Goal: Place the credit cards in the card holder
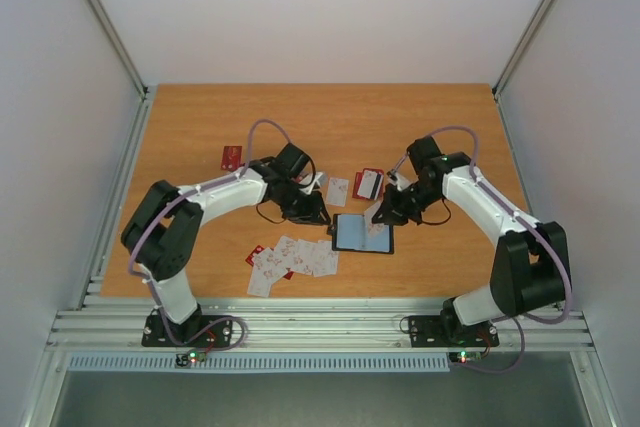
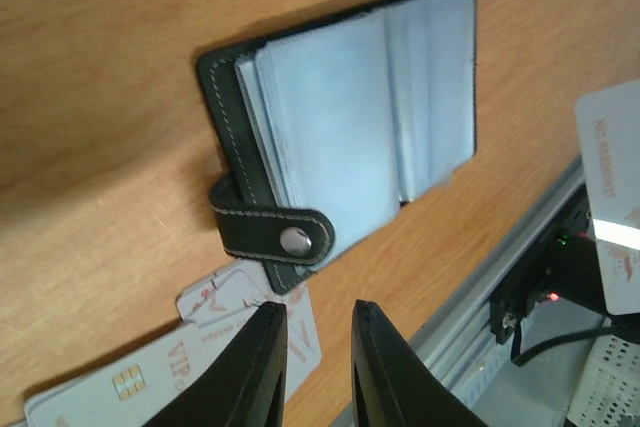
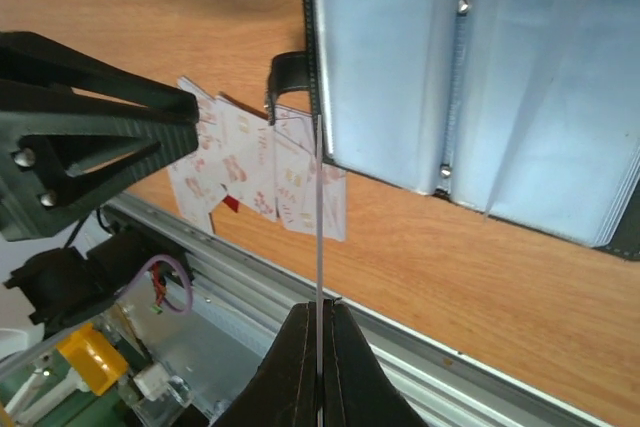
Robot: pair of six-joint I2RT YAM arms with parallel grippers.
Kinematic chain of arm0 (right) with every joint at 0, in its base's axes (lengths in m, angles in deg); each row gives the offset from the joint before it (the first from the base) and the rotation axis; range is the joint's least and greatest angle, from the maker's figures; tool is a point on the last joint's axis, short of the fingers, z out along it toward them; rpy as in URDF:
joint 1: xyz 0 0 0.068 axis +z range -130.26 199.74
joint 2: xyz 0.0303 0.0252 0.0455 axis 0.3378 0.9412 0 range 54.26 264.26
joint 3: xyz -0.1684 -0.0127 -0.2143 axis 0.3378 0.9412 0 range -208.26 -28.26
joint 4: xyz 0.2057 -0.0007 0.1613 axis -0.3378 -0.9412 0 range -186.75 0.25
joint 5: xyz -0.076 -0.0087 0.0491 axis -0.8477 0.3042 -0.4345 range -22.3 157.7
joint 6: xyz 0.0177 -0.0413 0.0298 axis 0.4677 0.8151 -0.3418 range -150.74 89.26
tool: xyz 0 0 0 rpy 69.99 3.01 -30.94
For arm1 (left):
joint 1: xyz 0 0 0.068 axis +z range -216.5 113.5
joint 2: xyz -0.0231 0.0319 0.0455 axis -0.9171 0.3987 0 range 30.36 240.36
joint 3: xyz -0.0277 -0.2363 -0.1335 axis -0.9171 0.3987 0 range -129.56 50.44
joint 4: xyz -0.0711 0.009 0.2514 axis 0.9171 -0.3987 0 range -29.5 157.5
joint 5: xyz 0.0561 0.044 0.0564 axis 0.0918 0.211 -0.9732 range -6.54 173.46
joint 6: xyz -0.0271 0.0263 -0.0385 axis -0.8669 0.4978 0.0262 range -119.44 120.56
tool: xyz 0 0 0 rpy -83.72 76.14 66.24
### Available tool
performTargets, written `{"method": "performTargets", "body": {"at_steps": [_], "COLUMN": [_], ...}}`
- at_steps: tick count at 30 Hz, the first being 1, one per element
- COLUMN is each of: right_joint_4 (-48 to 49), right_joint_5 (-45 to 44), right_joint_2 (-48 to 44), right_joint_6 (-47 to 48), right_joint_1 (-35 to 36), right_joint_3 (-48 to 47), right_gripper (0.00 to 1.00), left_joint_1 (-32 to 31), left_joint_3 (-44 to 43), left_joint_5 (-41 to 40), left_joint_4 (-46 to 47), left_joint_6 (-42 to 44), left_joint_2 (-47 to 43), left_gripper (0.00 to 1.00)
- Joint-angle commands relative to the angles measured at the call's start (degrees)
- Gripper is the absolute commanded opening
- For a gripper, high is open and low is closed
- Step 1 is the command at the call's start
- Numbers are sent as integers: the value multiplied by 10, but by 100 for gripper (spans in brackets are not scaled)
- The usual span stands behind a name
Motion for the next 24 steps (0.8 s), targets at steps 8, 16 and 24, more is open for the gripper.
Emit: {"method": "performTargets", "body": {"at_steps": [8, 16, 24], "right_joint_4": [77, 90, 93], "right_joint_5": [-7, -15, -25], "right_joint_2": [80, 114, 124], "right_joint_6": [45, 66, 73], "right_joint_1": [-3, -3, -3], "right_joint_3": [32, 39, 42], "right_gripper": [1, 1, 1], "left_joint_1": [-1, -1, -1], "left_joint_3": [-71, -97, -108], "left_joint_5": [-21, -16, -12], "left_joint_4": [-56, -60, -61], "left_joint_6": [42, 50, 51], "left_joint_2": [85, 121, 139], "left_gripper": [17, 15, 13]}}
